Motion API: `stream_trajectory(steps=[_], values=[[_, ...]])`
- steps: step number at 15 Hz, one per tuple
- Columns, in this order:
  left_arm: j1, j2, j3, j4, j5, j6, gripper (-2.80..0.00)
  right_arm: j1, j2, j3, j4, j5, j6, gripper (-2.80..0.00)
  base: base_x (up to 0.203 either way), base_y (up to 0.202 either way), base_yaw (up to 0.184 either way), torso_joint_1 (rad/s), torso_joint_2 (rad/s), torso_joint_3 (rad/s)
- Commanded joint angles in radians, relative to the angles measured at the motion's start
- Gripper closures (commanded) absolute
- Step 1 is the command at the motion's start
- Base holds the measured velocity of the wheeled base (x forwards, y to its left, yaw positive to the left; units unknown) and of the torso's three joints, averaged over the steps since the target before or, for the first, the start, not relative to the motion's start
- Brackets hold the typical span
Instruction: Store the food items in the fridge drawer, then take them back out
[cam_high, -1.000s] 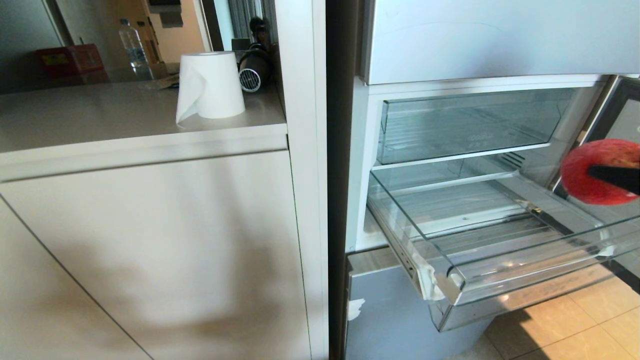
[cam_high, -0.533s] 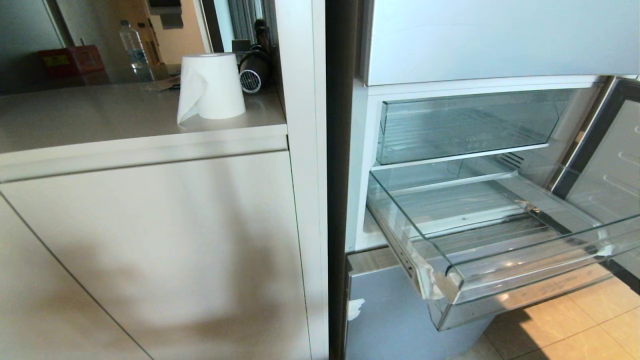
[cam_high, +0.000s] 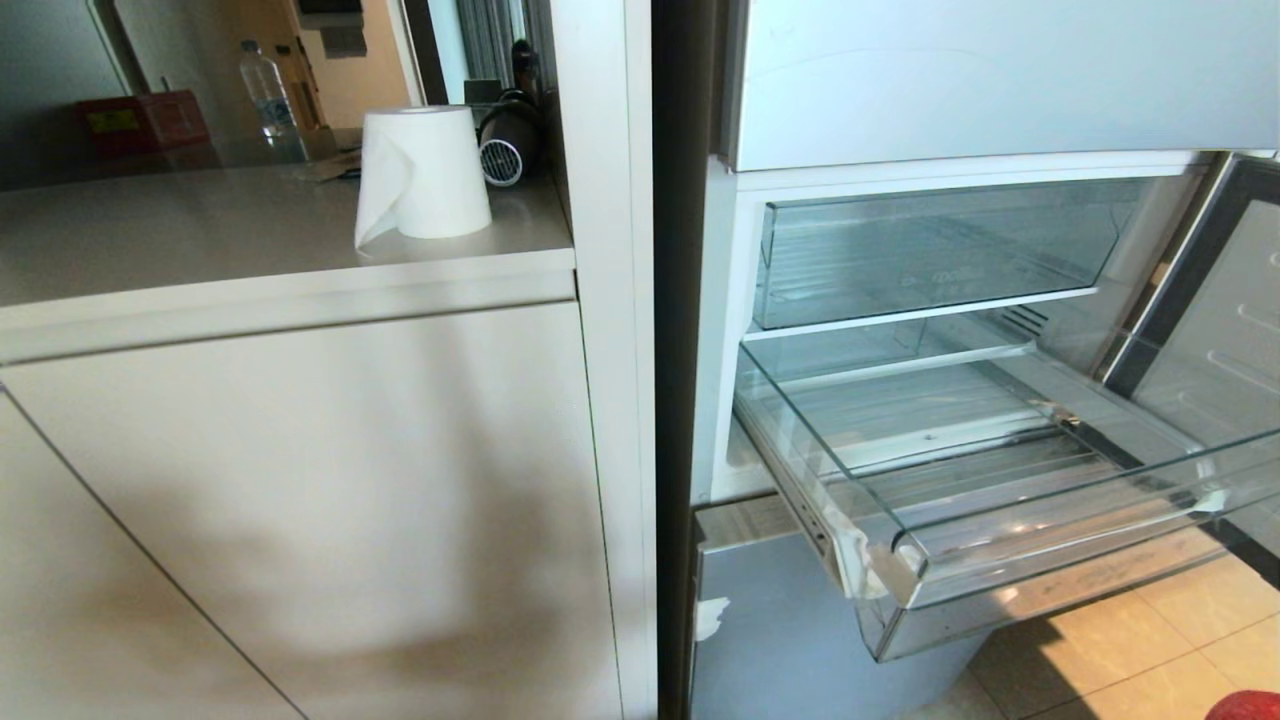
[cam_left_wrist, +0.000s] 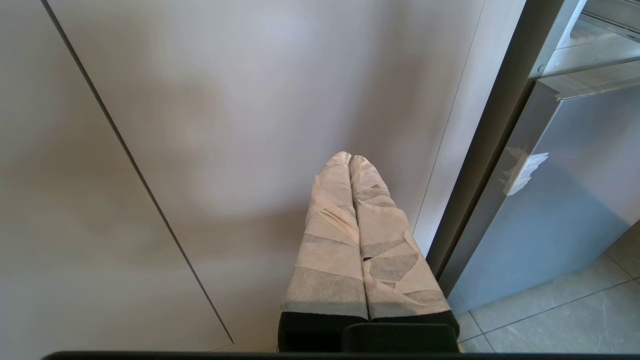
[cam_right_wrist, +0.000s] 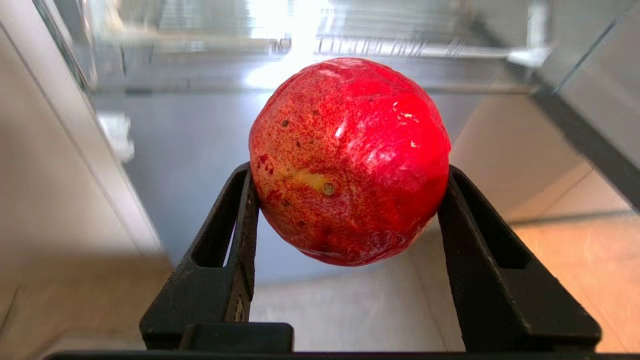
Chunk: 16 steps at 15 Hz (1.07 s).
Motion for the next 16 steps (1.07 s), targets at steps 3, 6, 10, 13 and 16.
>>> stream_trajectory(steps=[3,6,10,13,16], values=[[0.0,0.0,0.0,0.0,0.0,0.0,0.0,-0.005,-0.087,0.009,-0.005,-0.012,0.064,0.0,0.0,0.0,0.0,0.0,0.0,0.0],[0.0,0.0,0.0,0.0,0.0,0.0,0.0,-0.004,-0.087,0.009,-0.008,-0.022,0.113,0.0,0.0,0.0,0.0,0.0,0.0,0.0],[0.0,0.0,0.0,0.0,0.0,0.0,0.0,-0.004,-0.087,0.009,-0.008,-0.022,0.113,0.0,0.0,0.0,0.0,0.0,0.0,0.0],[0.0,0.0,0.0,0.0,0.0,0.0,0.0,-0.004,-0.087,0.01,-0.008,-0.022,0.113,0.0,0.0,-0.001,-0.031,0.006,0.0,0.001],[0.0,0.0,0.0,0.0,0.0,0.0,0.0,-0.004,-0.087,0.009,-0.008,-0.022,0.115,0.0,-0.003,0.004,-0.17,0.001,0.0,0.002]])
